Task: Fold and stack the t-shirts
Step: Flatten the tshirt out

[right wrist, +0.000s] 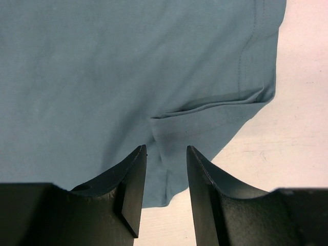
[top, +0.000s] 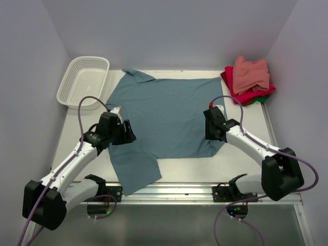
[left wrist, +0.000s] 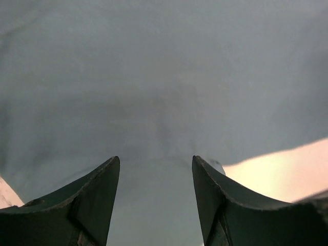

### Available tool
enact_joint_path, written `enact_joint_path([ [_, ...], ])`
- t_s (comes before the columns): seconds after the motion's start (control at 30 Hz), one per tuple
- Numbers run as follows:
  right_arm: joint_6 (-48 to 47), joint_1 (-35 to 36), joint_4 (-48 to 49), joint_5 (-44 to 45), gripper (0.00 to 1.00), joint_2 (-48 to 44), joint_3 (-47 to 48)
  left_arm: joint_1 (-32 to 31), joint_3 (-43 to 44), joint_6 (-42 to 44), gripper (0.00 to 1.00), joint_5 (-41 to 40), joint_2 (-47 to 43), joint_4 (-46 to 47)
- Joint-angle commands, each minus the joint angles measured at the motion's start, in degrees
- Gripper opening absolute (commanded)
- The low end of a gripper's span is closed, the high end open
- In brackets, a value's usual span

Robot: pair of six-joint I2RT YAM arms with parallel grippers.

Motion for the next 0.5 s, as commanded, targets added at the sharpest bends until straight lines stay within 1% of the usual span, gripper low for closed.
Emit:
enact_joint_path([
  [0.0, 0.66, 0.01, 0.41, 2.2, 0.41, 0.96, 2.01, -5.81, 4.31, -1.99, 0.62, 1.86, -2.46, -9.98],
  [0.03, 0.49, 0.1, 0.33, 2.03, 0.41, 1.22, 2.27, -7.39, 4.49, -2.53, 0.61, 2.56, -3.25, -11.91],
  [0.07, 0.49, 0.01, 0.59, 1.85, 0.41, 1.31, 2.28, -10.88, 4.75, -2.88, 0.6, 3.61, -3.35, -13.06],
  [0.1, 0.49, 0.01, 0.68, 1.76, 0.41, 1.57, 2.28, -12.75, 5.71, -3.67, 0.57, 4.23, -3.26, -14.81],
  [0.13, 0.4, 0.01, 0.77, 1.85, 0.41, 1.58, 2.28, -14.59, 6.33, -4.28, 0.56, 4.32, -2.91, -19.01],
  [0.17, 0.4, 0.01, 1.12, 1.76, 0.41, 1.58, 2.19, -19.48, 6.86, -4.81, 0.56, 3.97, -2.73, -21.05],
  [0.2, 0.31, 0.01, 1.38, 1.59, 0.41, 1.58, 2.1, -22.58, 8.61, -6.56, 0.56, 2.93, -2.21, -23.59],
  [0.23, 0.22, 0.01, 1.82, 1.24, 0.41, 1.58, 1.93, -25.39, 9.75, -7.53, 0.56, 0.22, -1.94, -26.4],
  [0.27, 0.22, 0.01, 2.52, 0.8, 0.41, 1.75, 1.92, -30.99, 10.72, -8.41, 0.56, -1.37, -1.51, -31.83],
  [0.33, 0.31, 0.01, 3.66, -0.6, 0.41, 2.45, 1.84, -35.25, 11.0, -9.3, 0.58, -2.18, 0.16, -37.82],
  [0.43, 0.31, 0.1, 4.55, -1.49, 0.41, 3.16, 2.01, -41.05, 7.05, -11.93, 0.57, 0.7, 1.57, -37.69],
  [0.47, 0.22, 0.01, 4.55, -1.58, 0.41, 3.33, 2.19, -45.42, 6.95, -13.07, 0.57, 0.72, 2.18, -37.68],
])
